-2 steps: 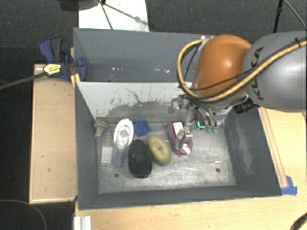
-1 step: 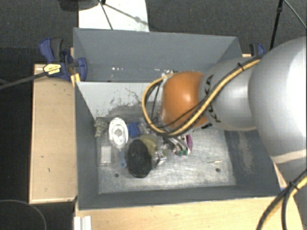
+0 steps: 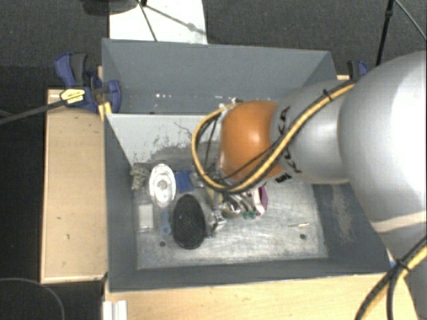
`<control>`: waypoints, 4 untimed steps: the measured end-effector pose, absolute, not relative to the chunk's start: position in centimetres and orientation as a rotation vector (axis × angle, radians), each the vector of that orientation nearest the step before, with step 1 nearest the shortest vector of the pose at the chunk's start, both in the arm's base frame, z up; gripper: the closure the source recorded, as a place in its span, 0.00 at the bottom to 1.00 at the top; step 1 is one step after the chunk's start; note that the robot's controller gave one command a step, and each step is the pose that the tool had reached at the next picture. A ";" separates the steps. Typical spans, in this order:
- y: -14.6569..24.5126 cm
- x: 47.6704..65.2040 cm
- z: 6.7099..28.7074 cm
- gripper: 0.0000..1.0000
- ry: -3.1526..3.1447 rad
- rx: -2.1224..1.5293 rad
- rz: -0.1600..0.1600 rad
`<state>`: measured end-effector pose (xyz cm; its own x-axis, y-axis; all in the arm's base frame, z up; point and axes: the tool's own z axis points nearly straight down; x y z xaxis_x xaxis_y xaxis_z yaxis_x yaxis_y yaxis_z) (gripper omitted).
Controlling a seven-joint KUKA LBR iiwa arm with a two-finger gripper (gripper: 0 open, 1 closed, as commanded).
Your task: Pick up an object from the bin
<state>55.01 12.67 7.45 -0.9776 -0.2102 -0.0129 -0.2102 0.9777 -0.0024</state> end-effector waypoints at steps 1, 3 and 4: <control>18.0 51.6 7.3 0.00 3.088 -0.517 0.004; 17.8 51.6 7.3 0.00 3.091 -0.504 0.003; 17.8 51.6 7.2 1.00 3.091 -0.504 0.003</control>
Offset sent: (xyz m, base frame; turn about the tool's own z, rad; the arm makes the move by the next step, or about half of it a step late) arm -0.0371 0.0509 -0.0045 -0.1163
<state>51.57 17.77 7.21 -0.9482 -0.3175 -0.0102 -0.3176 0.9482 0.0003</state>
